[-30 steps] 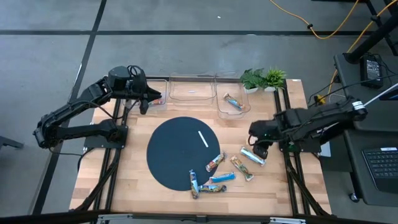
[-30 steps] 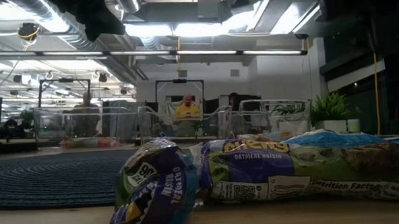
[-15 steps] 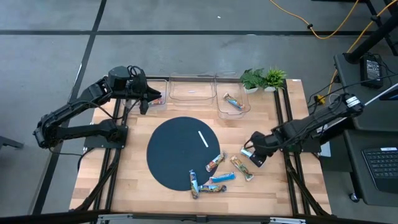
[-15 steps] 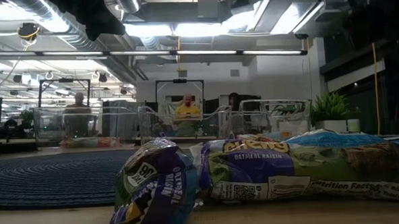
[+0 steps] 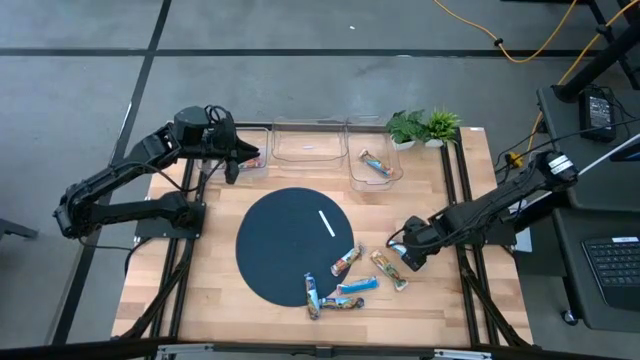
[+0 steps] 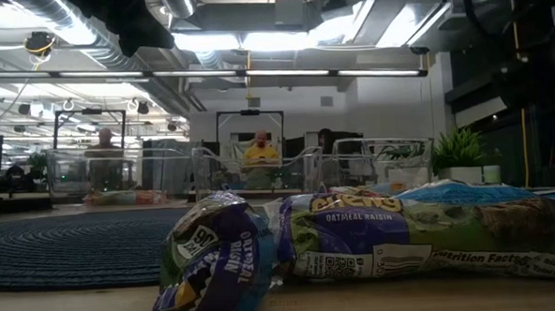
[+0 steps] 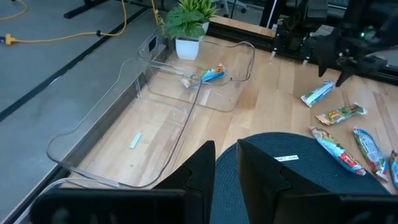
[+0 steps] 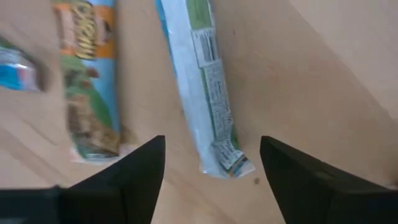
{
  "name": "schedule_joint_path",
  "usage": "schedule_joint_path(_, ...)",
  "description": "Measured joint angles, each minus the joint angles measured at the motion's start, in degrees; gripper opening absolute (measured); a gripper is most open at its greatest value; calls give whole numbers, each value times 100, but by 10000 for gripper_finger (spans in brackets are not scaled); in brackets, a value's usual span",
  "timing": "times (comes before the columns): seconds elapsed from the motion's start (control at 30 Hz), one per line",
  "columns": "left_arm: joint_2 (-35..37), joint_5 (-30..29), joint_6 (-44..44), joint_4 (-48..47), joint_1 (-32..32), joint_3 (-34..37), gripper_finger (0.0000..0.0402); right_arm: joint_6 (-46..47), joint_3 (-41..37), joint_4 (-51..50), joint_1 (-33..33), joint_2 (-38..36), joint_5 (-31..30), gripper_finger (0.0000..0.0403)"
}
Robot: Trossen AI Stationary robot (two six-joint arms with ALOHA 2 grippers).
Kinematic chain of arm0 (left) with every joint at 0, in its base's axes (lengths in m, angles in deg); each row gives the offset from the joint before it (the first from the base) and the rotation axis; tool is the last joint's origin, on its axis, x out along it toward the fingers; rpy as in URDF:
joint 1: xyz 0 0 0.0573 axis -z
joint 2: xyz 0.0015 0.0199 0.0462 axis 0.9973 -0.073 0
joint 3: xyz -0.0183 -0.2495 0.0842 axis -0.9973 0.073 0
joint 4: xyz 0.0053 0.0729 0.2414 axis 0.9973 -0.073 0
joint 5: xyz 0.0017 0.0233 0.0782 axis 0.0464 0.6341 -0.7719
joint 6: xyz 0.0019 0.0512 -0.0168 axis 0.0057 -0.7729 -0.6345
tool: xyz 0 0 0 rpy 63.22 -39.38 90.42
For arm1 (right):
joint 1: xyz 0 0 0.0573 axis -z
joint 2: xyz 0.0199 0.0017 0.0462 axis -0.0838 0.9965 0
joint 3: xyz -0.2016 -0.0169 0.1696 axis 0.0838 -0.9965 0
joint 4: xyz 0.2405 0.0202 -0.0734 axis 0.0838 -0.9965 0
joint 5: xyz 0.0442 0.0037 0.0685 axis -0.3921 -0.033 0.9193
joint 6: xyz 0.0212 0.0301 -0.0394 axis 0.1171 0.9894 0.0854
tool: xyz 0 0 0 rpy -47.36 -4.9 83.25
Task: Pick and place Granola Bars by type
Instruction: Put the right yellow chewy bar into the top right transparent bin
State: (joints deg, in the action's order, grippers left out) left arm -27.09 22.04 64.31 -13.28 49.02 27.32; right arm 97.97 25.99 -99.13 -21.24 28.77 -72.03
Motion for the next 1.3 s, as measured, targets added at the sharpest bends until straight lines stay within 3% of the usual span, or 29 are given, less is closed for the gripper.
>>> schedule_joint_path(0.3,-4,-40,107,41,0,0,61,-319,-7,159,-52,709,2,209)
schedule_joint_path(0.67,-4,-45,170,212,0,0,61,-532,6,325,-52,1000,94,23)
schedule_joint_path(0.9,-4,-45,168,220,0,0,61,-598,381,-338,-52,697,77,37)
schedule_joint_path(1.0,-4,-45,165,219,0,0,61,-624,713,-705,-29,429,-91,22)
schedule_joint_path(1.3,-4,-45,116,217,0,0,61,-776,1776,-1577,96,-361,-1611,25)
